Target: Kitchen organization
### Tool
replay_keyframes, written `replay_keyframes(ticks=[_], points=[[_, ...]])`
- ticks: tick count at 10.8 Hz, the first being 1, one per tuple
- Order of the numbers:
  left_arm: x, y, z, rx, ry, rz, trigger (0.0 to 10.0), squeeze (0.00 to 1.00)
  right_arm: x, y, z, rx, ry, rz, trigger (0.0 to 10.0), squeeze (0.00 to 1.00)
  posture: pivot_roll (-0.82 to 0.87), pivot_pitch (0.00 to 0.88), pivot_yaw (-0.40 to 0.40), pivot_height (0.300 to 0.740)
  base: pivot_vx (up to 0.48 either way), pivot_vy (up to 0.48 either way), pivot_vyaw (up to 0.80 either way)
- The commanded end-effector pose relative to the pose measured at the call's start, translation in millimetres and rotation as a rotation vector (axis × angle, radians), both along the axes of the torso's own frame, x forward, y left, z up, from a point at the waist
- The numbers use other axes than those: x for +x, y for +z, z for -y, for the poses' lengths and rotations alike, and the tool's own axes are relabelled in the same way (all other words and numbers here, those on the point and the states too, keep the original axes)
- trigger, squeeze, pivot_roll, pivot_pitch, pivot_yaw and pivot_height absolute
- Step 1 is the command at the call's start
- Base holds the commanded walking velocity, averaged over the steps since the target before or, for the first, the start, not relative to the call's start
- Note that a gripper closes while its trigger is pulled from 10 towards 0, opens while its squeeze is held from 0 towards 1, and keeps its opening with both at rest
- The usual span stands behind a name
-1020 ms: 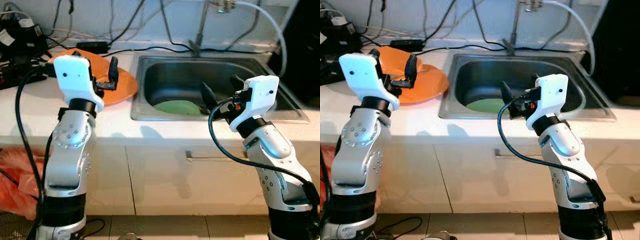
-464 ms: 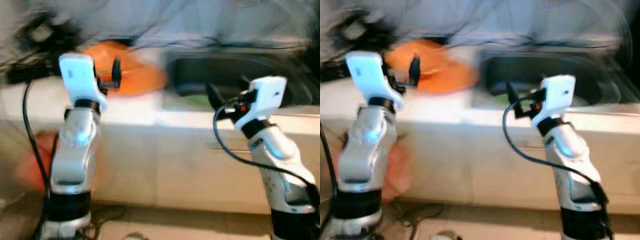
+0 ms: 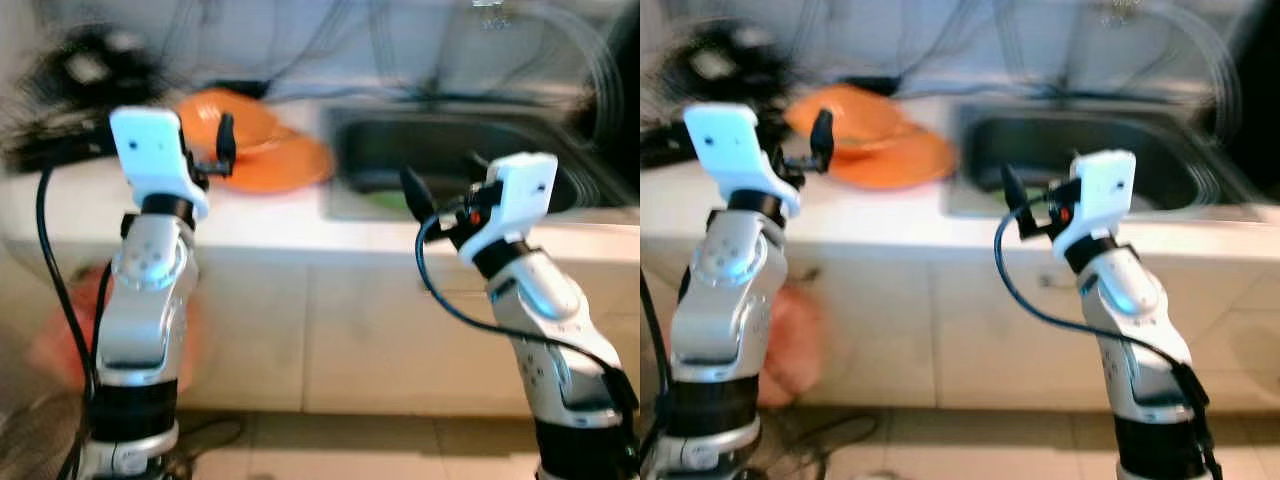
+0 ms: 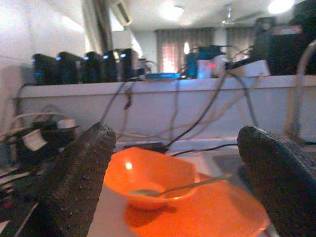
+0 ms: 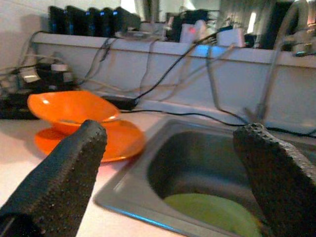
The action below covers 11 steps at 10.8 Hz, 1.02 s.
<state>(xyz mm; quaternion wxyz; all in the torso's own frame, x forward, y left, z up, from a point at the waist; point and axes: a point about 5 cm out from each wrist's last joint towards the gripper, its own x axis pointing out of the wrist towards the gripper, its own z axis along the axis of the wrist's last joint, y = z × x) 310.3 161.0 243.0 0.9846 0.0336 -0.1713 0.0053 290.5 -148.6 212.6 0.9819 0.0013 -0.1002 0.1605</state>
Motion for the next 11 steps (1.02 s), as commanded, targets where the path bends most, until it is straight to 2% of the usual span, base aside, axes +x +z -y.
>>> replay_keyframes(ticks=[1,8,10,11], points=[[0.7,-0.2,4.5,0.002,-0.021,-0.008,10.0,0.00,0.1,2.6,4.4,0.001,-0.018,0.013,10.0,0.79,0.12,0.020,0.010,0.740,0.480,0.000,0.00],[0.1,-0.6,7.3,-0.007,-0.020,-0.009,10.0,0.00,-2.5,1.9,2.0,0.003,-0.008,0.012,10.0,0.78,0.12,0.028,0.014,0.740,0.458,0.000,0.00],[-0.3,0.3,7.2,0.010,-0.004,0.003,10.0,0.00,-2.7,1.3,1.3,0.003,-0.005,0.010,10.0,0.78,0.13,0.030,0.012,0.740,0.000,0.000,0.00],[-0.5,-0.6,9.1,0.048,-0.007,0.003,10.0,0.00,-2.9,1.0,1.1,0.003,-0.001,0.007,10.0,0.77,0.13,0.032,0.013,0.740,0.000,0.000,0.00]])
